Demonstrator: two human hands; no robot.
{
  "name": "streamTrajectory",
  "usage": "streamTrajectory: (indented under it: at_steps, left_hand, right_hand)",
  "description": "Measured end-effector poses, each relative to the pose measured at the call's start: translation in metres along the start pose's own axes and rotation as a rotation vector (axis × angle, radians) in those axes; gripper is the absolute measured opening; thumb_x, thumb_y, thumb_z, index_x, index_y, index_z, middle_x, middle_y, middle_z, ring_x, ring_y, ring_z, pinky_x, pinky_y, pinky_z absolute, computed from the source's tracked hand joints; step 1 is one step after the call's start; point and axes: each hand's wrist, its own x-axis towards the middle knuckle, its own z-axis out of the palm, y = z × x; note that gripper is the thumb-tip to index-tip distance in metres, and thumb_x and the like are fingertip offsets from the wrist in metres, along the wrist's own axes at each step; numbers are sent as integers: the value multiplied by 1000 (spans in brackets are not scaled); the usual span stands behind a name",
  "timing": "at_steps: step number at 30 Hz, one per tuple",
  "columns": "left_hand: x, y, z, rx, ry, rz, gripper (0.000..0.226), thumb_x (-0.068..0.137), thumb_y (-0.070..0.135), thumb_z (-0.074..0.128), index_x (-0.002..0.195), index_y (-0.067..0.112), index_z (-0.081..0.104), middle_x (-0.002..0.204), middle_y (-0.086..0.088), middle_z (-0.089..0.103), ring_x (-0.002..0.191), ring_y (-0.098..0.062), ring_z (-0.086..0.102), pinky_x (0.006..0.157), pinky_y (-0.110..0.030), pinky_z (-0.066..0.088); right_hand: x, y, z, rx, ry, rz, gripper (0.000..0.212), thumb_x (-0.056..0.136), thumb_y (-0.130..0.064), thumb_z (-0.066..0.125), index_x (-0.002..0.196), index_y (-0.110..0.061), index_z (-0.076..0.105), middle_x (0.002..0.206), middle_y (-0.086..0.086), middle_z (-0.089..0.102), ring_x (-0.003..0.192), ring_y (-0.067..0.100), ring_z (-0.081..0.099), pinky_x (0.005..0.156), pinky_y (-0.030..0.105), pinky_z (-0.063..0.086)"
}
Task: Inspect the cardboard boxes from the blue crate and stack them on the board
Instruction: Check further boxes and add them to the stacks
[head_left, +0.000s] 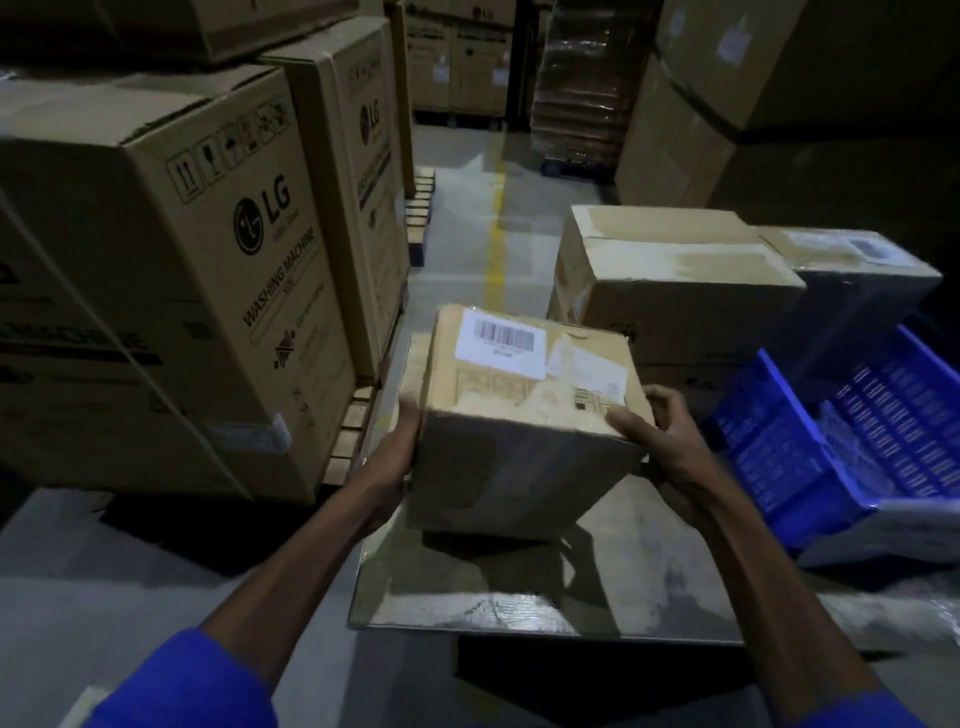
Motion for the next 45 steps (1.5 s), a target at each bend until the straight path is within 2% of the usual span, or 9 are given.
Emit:
streamTrajectory:
  at_steps: [4, 8, 16, 21, 24, 28, 33, 38, 45]
  left_hand:
    - [-9, 7, 2, -140, -142, 45, 79, 84, 83, 24, 136, 37, 63, 130, 7, 71, 123, -14, 64, 105, -43, 49]
    - [-11, 13, 2, -131, -221, 79, 94, 66, 89, 64, 142, 34, 58, 141, 0, 65, 136, -23, 56, 111, -53, 44]
    - [-15, 16, 2, 59, -107, 109, 62, 80, 52, 73, 136, 31, 56, 113, 9, 77, 103, -18, 73, 93, -50, 57]
    - [-13, 16, -14, 0, -40, 93, 55, 89, 47, 73, 137, 24, 58, 109, 0, 77, 97, -24, 72, 65, -34, 58]
    - [-16, 18, -30, -23, 1, 95, 40, 99, 41, 62, 134, 22, 58, 100, -2, 72, 81, -21, 66, 46, -27, 53]
    - [-8, 16, -61, -41, 96, 172, 32, 100, 41, 63, 131, 37, 60, 120, -6, 72, 106, -33, 67, 80, -64, 59]
    - [8, 5, -93, 267, 329, 269, 42, 104, 52, 46, 143, 66, 37, 158, -1, 39, 141, -27, 41, 113, -57, 41]
    - [11, -17, -57, 184, 268, 95, 72, 103, 60, 19, 155, 14, 40, 154, -10, 42, 143, -29, 41, 113, -38, 35]
    - [11, -38, -29, -11, 182, -117, 104, 74, 98, 24, 152, 32, 45, 156, -9, 47, 130, -31, 54, 110, -57, 43]
  right_hand:
    - [-7, -2, -3, -131, -28, -114, 89, 46, -45, 91, 121, -34, 46, 129, 2, 56, 119, 25, 62, 73, 29, 62]
    - [-15, 8, -6, -140, -68, -143, 108, 32, -57, 99, 122, -33, 45, 128, 5, 58, 116, 25, 66, 76, 29, 62]
    - [-21, 15, -5, -77, -70, -115, 102, 45, -63, 93, 128, -23, 49, 126, 9, 66, 110, 25, 71, 79, 31, 63]
    - [1, 57, -7, -71, 79, 158, 62, 96, -63, 57, 138, -18, 57, 138, 10, 64, 123, 28, 62, 97, 47, 53]
    - [17, 99, -2, -166, 102, 407, 66, 95, -67, 59, 146, -26, 50, 150, 3, 51, 135, 30, 50, 108, 53, 47]
    - [14, 104, 18, 3, -40, 509, 51, 90, -69, 63, 121, -29, 66, 128, 11, 70, 124, 34, 61, 108, 53, 46]
    - [19, 92, 20, 172, 106, 350, 54, 94, -54, 65, 135, -18, 64, 133, 15, 64, 119, 35, 60, 101, 55, 50]
    - [20, 62, 10, 356, 70, 211, 53, 94, -62, 58, 135, -29, 62, 134, 2, 64, 122, 33, 60, 101, 61, 50]
    - [23, 57, 8, -1, 19, 33, 78, 64, -58, 89, 131, -25, 65, 122, -4, 75, 116, 20, 68, 88, 32, 54]
